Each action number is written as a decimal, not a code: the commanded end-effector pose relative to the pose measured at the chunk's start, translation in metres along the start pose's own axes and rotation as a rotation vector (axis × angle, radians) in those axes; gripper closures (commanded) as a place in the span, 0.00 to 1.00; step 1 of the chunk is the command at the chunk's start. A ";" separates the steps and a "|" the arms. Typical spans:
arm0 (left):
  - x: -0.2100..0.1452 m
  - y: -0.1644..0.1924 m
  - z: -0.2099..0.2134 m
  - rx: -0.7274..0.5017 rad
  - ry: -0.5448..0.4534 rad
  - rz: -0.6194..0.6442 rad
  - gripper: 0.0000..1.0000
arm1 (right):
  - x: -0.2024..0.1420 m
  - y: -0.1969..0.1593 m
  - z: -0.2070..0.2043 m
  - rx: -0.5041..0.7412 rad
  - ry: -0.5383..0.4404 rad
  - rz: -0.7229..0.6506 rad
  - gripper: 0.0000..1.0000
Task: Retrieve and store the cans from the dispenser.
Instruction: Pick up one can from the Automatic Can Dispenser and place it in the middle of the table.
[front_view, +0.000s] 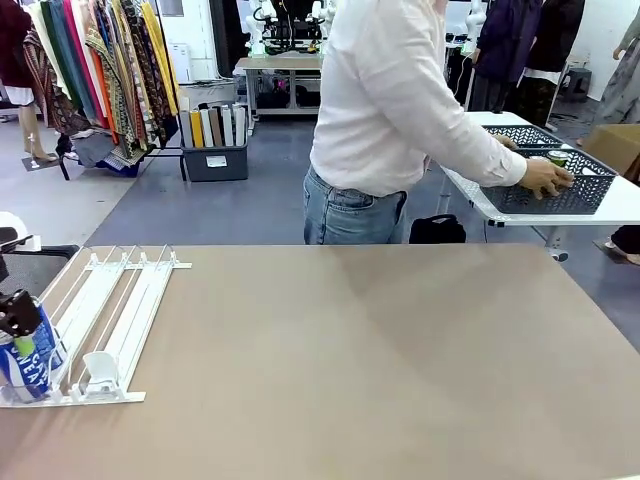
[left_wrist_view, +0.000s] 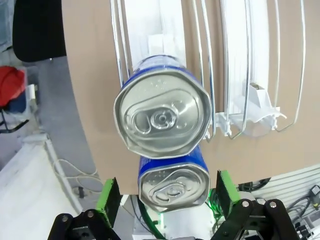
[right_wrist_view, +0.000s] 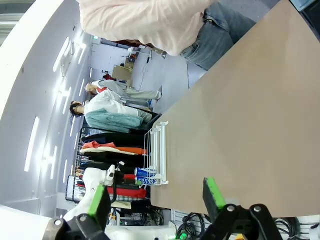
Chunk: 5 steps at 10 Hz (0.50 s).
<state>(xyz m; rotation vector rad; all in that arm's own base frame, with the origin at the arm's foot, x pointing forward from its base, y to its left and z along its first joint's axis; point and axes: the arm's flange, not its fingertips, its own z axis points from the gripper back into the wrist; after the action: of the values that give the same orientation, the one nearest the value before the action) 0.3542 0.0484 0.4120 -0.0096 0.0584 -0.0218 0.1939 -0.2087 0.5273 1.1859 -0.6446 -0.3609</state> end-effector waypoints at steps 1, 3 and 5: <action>-0.046 -0.006 -0.043 -0.044 -0.033 -0.019 0.00 | 0.003 0.003 0.000 0.030 -0.014 0.024 0.00; -0.046 -0.007 -0.044 -0.049 -0.043 -0.021 0.00 | 0.003 0.003 0.000 0.030 -0.014 0.024 0.00; -0.046 -0.011 -0.048 -0.021 -0.074 -0.034 0.34 | 0.003 0.003 0.000 0.030 -0.014 0.024 0.00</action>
<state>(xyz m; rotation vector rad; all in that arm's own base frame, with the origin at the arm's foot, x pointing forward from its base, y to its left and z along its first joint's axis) 0.3606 0.0447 0.4110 -0.0316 0.0245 -0.0345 0.1939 -0.2087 0.5272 1.1859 -0.6446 -0.3609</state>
